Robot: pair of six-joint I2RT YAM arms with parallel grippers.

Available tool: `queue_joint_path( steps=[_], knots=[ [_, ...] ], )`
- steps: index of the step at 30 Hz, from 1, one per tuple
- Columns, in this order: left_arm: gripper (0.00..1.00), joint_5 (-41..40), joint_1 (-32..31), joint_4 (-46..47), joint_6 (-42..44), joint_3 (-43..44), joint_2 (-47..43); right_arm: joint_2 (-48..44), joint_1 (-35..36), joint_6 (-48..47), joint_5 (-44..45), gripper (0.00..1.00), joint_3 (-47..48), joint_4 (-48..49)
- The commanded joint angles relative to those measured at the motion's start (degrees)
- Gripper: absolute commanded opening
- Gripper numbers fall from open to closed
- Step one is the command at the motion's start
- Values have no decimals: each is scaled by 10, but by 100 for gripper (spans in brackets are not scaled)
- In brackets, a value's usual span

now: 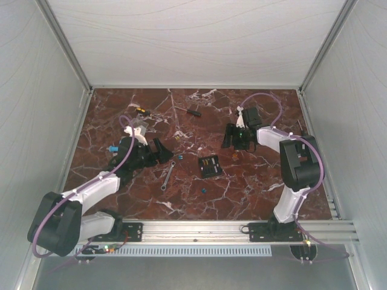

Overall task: Snap on the fuse box
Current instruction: Pick up the fuse from the center of the board.

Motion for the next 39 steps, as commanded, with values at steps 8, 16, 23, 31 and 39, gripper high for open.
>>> queue_joint_path(
  steps=[8, 16, 23, 31, 39],
  knots=[
    [100, -3, -6, 19, 7, 2, -18, -14, -9, 12, 13, 59, -24, -34],
    [100, -3, -7, 20, 5, 2, -18, -52, -8, 22, 23, 58, -81, -48],
    [100, -2, -7, 20, 4, 1, -19, -83, 8, 25, 28, 58, -102, -56],
    [100, 0, -7, 21, 3, 1, -20, -87, 56, -2, 103, 58, -68, -100],
    [100, -2, -9, 24, 3, -2, -21, -75, 74, -95, 172, 58, 13, -154]
  ],
)
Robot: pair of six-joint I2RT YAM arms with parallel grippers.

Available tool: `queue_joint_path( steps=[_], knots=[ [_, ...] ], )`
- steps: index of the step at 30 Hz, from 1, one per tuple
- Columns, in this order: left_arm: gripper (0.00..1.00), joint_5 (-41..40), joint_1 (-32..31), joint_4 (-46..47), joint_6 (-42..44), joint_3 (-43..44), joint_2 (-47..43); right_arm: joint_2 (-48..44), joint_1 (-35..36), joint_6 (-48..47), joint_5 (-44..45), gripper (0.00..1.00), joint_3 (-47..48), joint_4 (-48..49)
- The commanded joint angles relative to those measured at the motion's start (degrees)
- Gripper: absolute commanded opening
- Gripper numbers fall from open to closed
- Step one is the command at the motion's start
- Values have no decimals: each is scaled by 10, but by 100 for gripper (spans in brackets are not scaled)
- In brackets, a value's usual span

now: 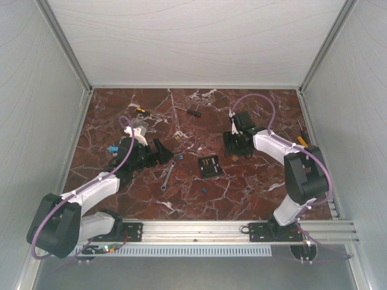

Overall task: Snap on the fuse box
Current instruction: Pick up the fuse from the center of the board.

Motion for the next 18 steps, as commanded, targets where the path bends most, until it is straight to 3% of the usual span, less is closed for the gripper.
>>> queue_joint_path(
  steps=[1, 10, 18],
  knots=[
    [100, -5, -8, 24, 3, 1, -13, 10, 1, -71, 31, 58, 43, -30],
    [100, -48, -45, 5, 22, 12, -20, 45, -6, -111, -25, 58, 52, 4],
    [100, -53, -51, 4, 23, 12, -24, 75, -3, -91, 2, 57, 49, -22]
  ],
)
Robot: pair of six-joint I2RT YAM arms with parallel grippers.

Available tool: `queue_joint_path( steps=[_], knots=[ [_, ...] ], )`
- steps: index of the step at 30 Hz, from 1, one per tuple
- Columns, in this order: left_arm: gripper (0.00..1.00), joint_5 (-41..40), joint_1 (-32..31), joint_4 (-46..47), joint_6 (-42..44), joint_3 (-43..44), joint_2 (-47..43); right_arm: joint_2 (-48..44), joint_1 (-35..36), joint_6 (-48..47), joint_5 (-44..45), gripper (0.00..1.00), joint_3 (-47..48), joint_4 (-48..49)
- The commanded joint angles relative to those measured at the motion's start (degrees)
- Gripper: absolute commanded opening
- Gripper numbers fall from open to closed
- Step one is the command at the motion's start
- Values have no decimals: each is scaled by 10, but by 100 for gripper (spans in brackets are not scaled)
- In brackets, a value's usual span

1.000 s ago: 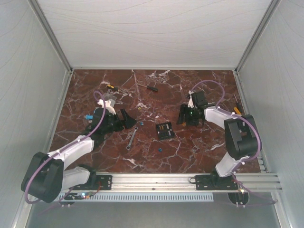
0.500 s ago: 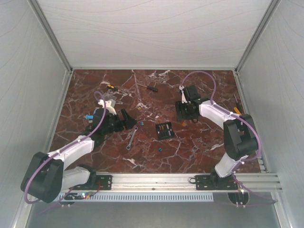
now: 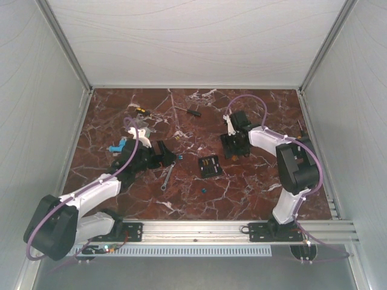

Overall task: Snap on the fuse box
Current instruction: Pick up the fuse from the center of the board.

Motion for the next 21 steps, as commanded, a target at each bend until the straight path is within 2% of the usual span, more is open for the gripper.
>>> queue_joint_path(
  steps=[1, 10, 17, 21],
  knots=[
    [100, -12, -7, 11, 10, 13, -10, 6, 3, 8, 7, 57, -2, -8],
    [100, -9, -7, 13, 10, 14, -8, 1, 32, 35, 4, 57, -24, -27],
    [100, -8, -7, 13, 10, 15, -7, -8, 44, 46, 5, 51, -14, -43],
    [100, -5, -7, 14, 10, 14, -8, -12, 51, 52, 37, 51, -2, -51]
  ],
)
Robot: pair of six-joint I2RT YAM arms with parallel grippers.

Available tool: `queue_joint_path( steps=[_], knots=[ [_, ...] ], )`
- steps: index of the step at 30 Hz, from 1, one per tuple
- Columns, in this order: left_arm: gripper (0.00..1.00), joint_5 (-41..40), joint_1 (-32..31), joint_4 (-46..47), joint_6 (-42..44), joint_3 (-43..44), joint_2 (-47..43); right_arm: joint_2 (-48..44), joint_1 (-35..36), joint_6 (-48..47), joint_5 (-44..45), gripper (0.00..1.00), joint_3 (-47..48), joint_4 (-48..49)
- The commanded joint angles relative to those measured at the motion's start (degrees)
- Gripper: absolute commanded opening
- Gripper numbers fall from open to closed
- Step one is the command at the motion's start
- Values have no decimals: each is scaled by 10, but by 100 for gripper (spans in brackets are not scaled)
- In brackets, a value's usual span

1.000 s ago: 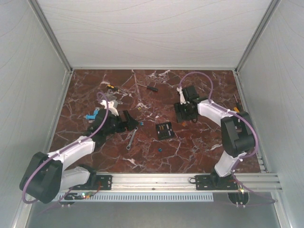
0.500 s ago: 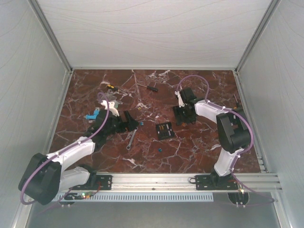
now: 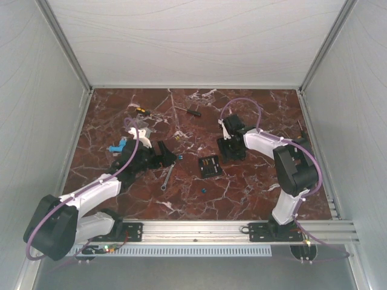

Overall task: Snap on the fuse box
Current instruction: Pick up the fuse from the center of the board.

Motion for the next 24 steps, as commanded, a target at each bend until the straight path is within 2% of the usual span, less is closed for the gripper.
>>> queue_joint_path(
  steps=[1, 5, 16, 24],
  knots=[
    [100, 0, -3, 17, 9, 14, -7, -11, 10, 20, 39, 51, 9, -29],
    [100, 1, -4, 17, 9, 14, -8, -4, 10, 51, 103, 51, 23, -26],
    [100, 1, -4, 18, 9, 14, -7, 33, 9, 111, 103, 49, 45, -17],
    [100, 0, -4, 18, 10, 14, -6, 43, -4, 125, 102, 39, 47, -26]
  ],
)
